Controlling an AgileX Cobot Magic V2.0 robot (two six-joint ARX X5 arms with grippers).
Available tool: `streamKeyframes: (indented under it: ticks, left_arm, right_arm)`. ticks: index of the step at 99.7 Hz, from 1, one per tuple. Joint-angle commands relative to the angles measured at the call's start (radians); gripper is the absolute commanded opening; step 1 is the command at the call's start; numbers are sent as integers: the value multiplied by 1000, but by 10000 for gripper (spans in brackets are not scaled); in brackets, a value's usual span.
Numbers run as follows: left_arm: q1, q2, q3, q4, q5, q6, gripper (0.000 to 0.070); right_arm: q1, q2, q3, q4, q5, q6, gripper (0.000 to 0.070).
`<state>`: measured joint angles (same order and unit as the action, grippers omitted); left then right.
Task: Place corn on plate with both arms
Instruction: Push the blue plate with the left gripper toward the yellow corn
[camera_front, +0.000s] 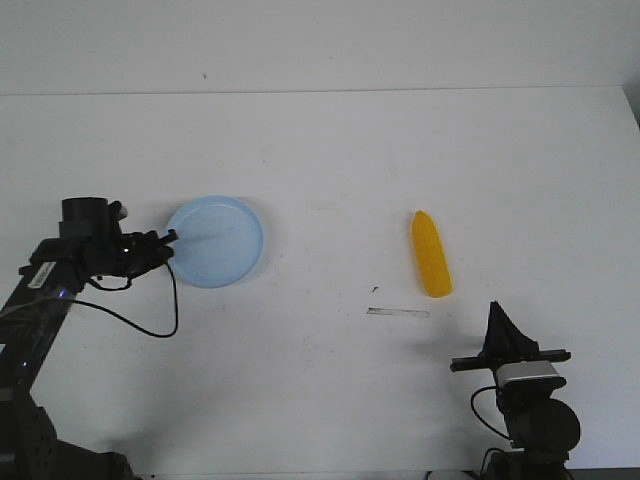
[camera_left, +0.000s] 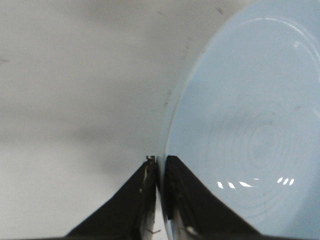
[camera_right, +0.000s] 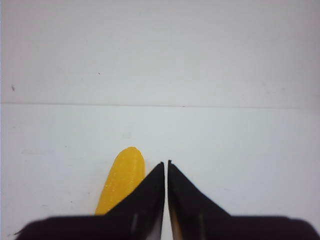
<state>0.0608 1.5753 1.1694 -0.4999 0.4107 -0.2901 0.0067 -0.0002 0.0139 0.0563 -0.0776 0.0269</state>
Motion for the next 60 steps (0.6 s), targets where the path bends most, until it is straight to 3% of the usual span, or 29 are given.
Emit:
streamKeyframes:
  ticks: [1, 28, 60]
  left_arm:
    - [-64, 20, 14, 35, 9, -40, 1]
    - [-313, 85, 14, 165, 9, -151, 1]
    - [-376, 167, 14, 135, 8, -194, 6]
  right_arm:
    - [2, 2, -1, 11, 0, 9, 9]
    - [2, 2, -1, 11, 0, 9, 9]
    - [2, 2, -1, 11, 0, 9, 9]
